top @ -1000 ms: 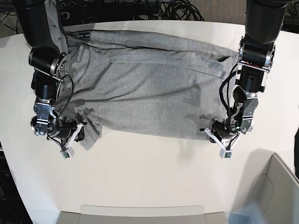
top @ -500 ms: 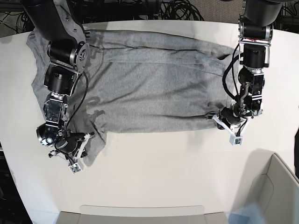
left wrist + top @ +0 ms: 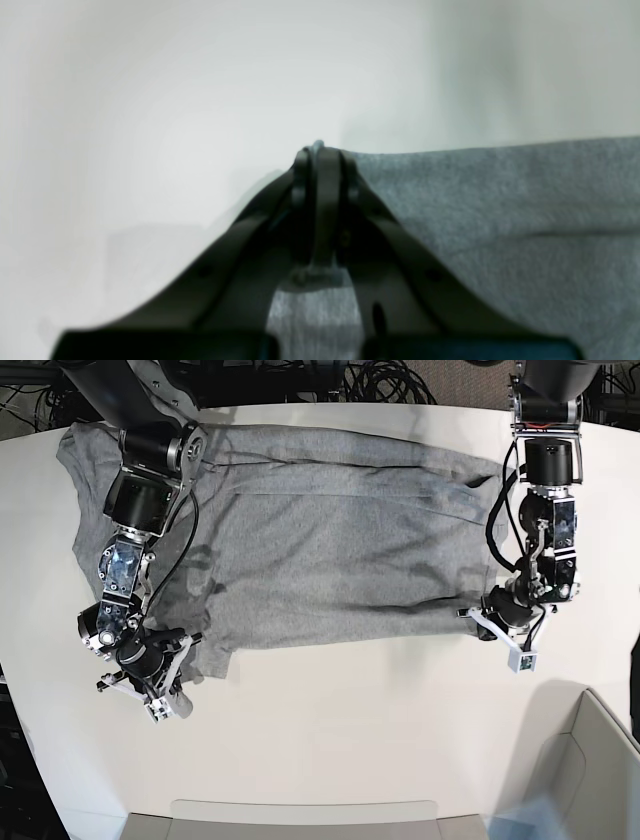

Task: Fold the T-shirt properly
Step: 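Lift the hem with both grippers and fold it toward the collar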

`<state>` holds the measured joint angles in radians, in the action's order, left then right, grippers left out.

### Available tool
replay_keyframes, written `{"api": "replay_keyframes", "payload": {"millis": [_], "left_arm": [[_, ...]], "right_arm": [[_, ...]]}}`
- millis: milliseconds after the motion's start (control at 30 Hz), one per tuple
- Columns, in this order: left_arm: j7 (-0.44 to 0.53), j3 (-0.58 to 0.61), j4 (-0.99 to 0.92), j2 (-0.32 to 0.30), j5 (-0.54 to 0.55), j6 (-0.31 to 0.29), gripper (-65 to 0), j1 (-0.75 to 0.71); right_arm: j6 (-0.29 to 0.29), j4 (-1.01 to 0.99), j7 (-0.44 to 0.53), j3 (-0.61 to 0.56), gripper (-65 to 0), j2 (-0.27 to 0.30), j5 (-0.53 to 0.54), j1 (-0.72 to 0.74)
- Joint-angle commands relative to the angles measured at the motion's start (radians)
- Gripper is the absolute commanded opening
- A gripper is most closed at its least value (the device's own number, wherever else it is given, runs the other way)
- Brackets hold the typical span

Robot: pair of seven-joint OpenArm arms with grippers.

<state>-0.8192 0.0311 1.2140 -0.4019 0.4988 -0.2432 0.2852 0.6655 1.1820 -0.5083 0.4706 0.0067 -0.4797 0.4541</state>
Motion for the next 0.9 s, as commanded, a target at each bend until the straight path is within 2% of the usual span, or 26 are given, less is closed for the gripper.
{"api": "replay_keyframes", "payload": {"millis": [0, 100, 200, 300, 467, 600, 867], "left_arm": [[0.014, -0.007, 0.026, -0.013, 0.011, -0.003, -65.0, 0.015], [0.013, -0.009, 0.074, -0.015, 0.011, -0.003, -65.0, -0.016], [0.013, -0.010, 0.148, -0.052, 0.014, -0.003, -65.0, -0.053], [0.011, -0.010, 0.227, -0.056, 0.011, -0.002, -65.0, -0.085], [-0.091, -0.104, 0.320, -0.071, 0.016, -0.003, -65.0, -0.109], [-0.141, -0.125, 0.395, -0.075, 0.016, -0.005, -65.0, -0.152], [-0.150, -0.130, 0.511, -0.078, 0.016, -0.005, -65.0, -0.284]], "right_arm": [[0.006, 0.040, 0.027, -0.002, -65.0, 0.003, 0.014, 0.019], [0.006, 0.088, 0.027, 0.015, -65.0, 0.000, 0.014, -0.027], [0.006, 0.134, 0.027, 0.078, -65.0, -0.006, 0.014, -0.039], [0.007, 0.152, 0.027, 0.135, -65.0, -0.004, 0.014, -0.041], [0.033, 0.244, 0.020, 0.188, -65.0, -0.006, 0.014, -0.074], [0.033, 0.335, -0.125, 0.225, -65.0, -0.014, 0.014, -0.088], [0.033, 0.503, -0.215, 0.250, -65.0, -0.020, 0.014, -0.174]]}}
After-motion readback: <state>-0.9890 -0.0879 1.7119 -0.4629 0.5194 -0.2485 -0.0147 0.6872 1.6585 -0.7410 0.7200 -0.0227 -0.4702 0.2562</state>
